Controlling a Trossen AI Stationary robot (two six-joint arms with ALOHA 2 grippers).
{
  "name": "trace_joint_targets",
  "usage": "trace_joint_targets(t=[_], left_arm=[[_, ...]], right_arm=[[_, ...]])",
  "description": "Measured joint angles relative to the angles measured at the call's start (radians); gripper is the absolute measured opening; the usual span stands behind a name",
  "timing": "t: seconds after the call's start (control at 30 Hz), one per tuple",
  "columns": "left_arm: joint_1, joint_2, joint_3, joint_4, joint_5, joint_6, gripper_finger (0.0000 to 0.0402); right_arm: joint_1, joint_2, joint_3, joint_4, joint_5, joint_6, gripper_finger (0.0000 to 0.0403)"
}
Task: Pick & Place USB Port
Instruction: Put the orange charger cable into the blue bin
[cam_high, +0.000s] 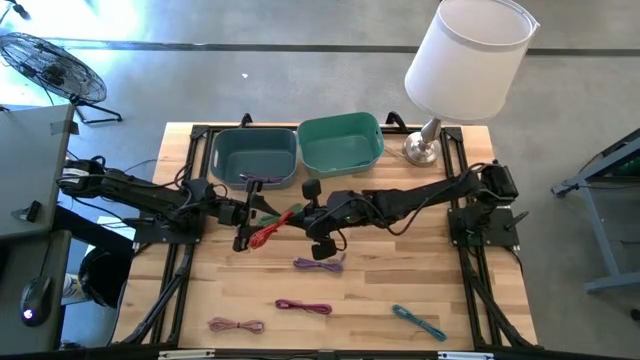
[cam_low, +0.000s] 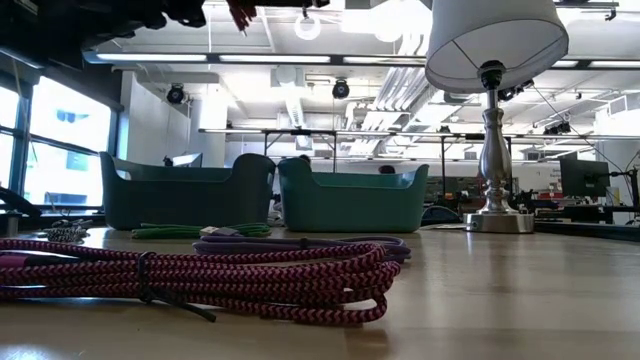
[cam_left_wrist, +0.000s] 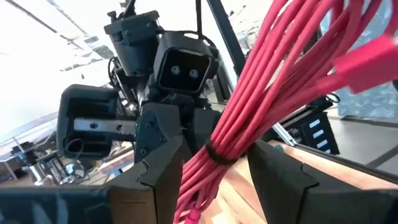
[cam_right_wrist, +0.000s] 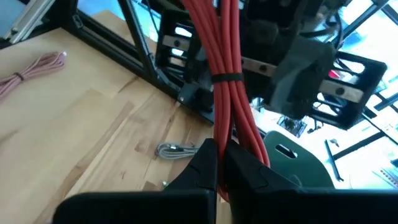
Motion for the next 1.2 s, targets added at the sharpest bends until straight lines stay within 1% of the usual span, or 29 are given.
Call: trace_joint_targets(t=[0.07, 0.13, 0.2, 0.27, 0.3, 0.33, 0.43, 0.57, 0.63, 0.7, 0.77, 0.87, 0.93, 0.97, 1.03, 1.13, 1.2], left_arm=[[0.000, 0.000, 0.000, 0.005, -0.007, 0.002, 0.0171], [0.000, 0.000, 0.000, 0.004, -0.024, 0.006, 0.0151], [0.000, -0.001, 0.000, 0.005, -0.017, 0.033, 0.0106], [0.000, -0.001, 0.000, 0.004, 0.000, 0.064, 0.0041], [0.000, -0.001, 0.000, 0.004, 0.006, 0.072, 0.0026], [0.000, -0.001, 0.000, 0.003, -0.003, 0.075, 0.0024], [0.000, -0.003, 0.000, -0.029, -0.073, 0.078, 0.0025], [0.027, -0.071, 0.000, -0.168, -0.169, 0.109, 0.0025], [0.056, -0.144, 0.003, -0.300, -0.242, 0.127, 0.0025], [0.092, -0.231, 0.037, -0.517, -0.312, 0.150, 0.0024], [0.127, -0.312, 0.096, -0.777, -0.397, 0.167, 0.0024], [0.175, -0.372, 0.204, -1.138, -0.565, 0.177, 0.0024], [0.209, -0.376, 0.272, -1.349, -0.644, 0.165, 0.0024], [0.226, -0.373, 0.302, -1.425, -0.658, 0.148, 0.0024], [0.257, -0.354, 0.344, -1.522, -0.659, 0.111, 0.0024], [0.279, -0.313, 0.367, -1.586, -0.657, 0.076, 0.0024], [0.286, -0.274, 0.368, -1.603, -0.633, 0.074, 0.0024]], right_arm=[[-0.004, 0.000, 0.000, 0.000, 0.004, 0.018, 0.0002], [-0.006, 0.000, 0.000, 0.002, 0.007, 0.020, 0.0008], [-0.006, 0.000, 0.000, 0.001, 0.001, 0.028, 0.0021], [-0.004, 0.000, -0.001, -0.009, -0.008, 0.029, 0.0037], [-0.002, 0.000, -0.001, -0.011, -0.006, 0.030, 0.0045], [-0.003, 0.000, -0.002, -0.014, -0.006, 0.033, 0.0053], [0.002, 0.000, -0.002, -0.032, 0.002, 0.066, 0.0072], [0.027, -0.008, -0.002, -0.092, 0.062, 0.079, 0.0098], [0.051, -0.015, -0.002, -0.127, 0.118, 0.079, 0.0113], [0.073, -0.024, -0.002, -0.172, 0.179, 0.079, 0.0128], [0.094, -0.033, -0.002, -0.205, 0.228, 0.079, 0.0142], [0.121, -0.042, -0.002, -0.247, 0.311, 0.084, 0.0158], [0.136, -0.044, -0.002, -0.279, 0.370, 0.096, 0.0161], [0.140, -0.044, -0.002, -0.295, 0.390, 0.096, 0.0161], [0.144, -0.044, -0.002, -0.315, 0.410, 0.100, 0.0159], [0.141, -0.045, -0.002, -0.325, 0.399, 0.117, 0.0153], [0.139, -0.045, -0.002, -0.324, 0.398, 0.124, 0.0152]])
